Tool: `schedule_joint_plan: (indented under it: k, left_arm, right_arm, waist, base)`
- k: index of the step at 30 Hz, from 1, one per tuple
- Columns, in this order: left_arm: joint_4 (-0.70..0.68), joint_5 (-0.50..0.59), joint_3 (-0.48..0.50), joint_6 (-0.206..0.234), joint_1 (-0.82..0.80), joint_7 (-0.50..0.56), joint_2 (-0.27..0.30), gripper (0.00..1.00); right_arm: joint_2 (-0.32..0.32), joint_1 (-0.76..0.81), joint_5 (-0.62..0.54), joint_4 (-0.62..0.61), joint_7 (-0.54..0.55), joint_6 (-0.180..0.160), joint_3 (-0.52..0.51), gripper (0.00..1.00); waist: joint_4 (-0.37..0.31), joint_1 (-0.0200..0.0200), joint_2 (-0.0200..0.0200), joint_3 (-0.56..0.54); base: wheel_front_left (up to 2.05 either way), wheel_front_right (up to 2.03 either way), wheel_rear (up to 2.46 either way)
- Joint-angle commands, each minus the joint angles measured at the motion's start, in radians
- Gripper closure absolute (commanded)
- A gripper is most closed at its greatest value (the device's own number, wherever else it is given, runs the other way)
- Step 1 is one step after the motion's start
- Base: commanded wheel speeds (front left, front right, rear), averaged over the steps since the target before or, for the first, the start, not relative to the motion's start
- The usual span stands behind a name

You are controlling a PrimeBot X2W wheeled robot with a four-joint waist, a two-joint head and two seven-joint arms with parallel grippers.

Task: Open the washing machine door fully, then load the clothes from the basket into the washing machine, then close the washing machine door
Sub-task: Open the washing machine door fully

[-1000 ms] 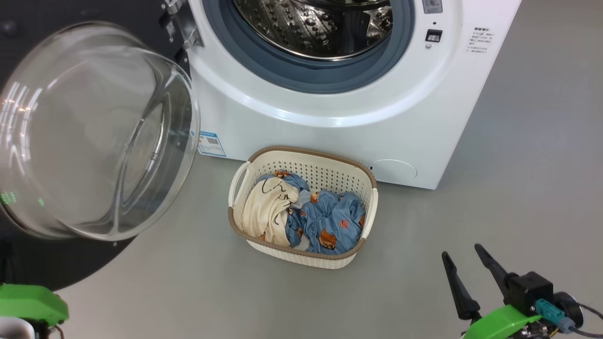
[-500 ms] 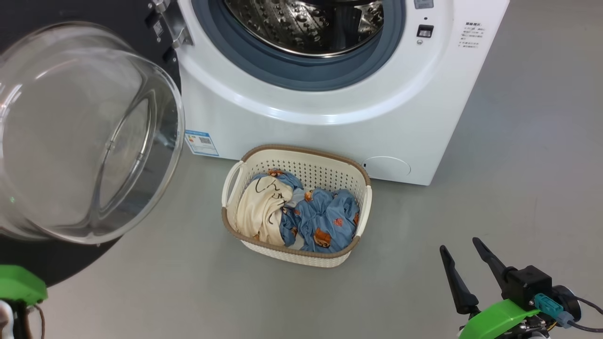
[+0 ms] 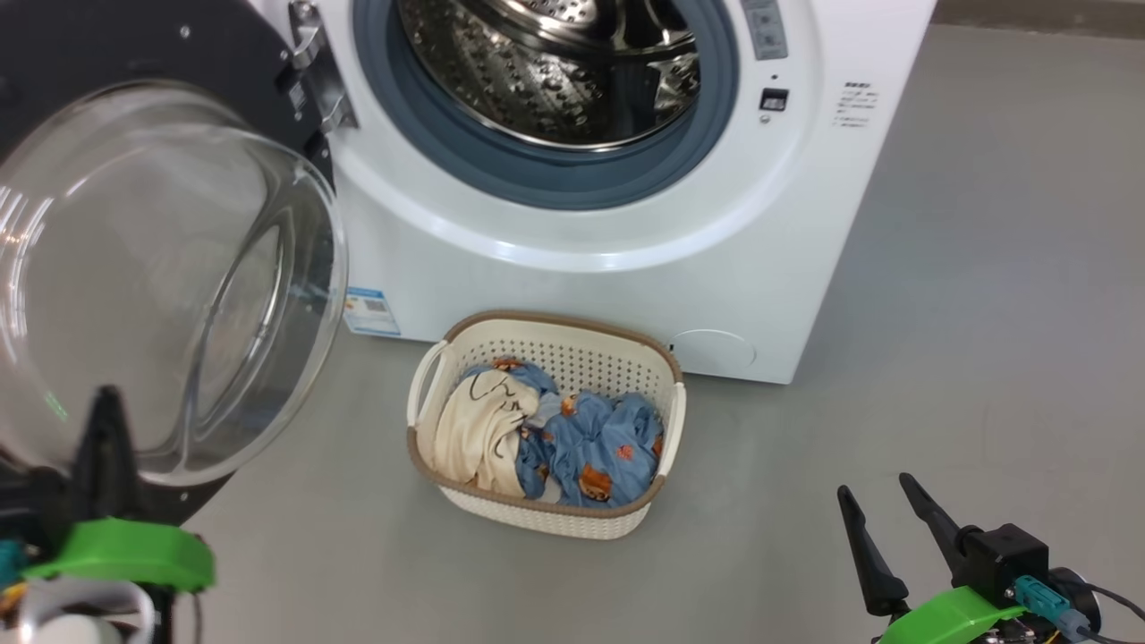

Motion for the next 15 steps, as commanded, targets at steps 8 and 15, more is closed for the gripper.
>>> schedule_joint_plan:
  k: [8,15]
  left_arm:
    - [-0.107,0.051,-0.046,-0.035,0.076,-0.006,-0.025,1.00]
    - [-0.108,0.051,-0.074,-0.062,0.154,-0.006,-0.051,0.66]
  right_arm:
    - [0.005,0.001,0.015,-0.032,-0.012,0.002,0.017,0.00]
    - [0.013,0.010,-0.001,-0.068,-0.012,0.002,0.001,0.00]
  waist:
    - [-0.067,0.0000,0.0000,-0.036]
    - [-0.131,0.0000,0.0000,-0.066]
  base:
    - [0.00,0.00,0.00]
    - [0.00,0.00,0.00]
